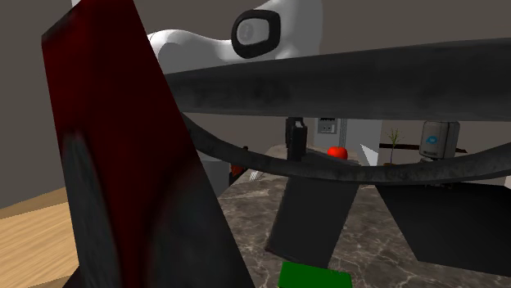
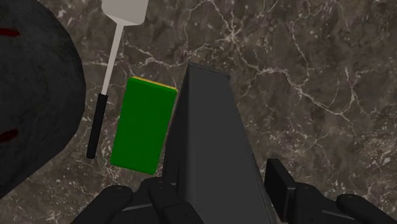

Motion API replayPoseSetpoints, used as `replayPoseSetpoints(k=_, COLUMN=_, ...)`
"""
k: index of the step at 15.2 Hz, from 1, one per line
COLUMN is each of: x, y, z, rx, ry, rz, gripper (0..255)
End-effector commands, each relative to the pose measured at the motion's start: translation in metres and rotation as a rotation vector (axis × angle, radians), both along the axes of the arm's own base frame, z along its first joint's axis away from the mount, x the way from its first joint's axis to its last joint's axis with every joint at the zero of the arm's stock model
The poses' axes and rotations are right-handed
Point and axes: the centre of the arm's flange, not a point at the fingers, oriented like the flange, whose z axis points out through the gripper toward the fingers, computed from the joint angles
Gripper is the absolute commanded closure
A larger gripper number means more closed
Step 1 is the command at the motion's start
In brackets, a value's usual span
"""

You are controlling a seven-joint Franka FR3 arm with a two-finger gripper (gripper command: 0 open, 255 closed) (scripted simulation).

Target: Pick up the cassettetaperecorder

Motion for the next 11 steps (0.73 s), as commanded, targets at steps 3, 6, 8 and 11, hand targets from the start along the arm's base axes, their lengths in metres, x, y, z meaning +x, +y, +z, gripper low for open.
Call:
replayPoseSetpoints(k=3, x=0.000, y=0.001, z=0.021, rx=-0.001, ry=-0.001, rz=0.000, gripper=255)
replayPoseSetpoints(k=6, x=0.000, y=0.001, z=0.037, rx=-0.001, ry=-0.001, rz=0.000, gripper=255)
replayPoseSetpoints(k=8, x=0.000, y=0.001, z=0.048, rx=-0.001, ry=-0.001, rz=0.000, gripper=255)
replayPoseSetpoints(k=11, x=0.000, y=0.001, z=0.054, rx=-0.001, ry=-0.001, rz=0.000, gripper=255)
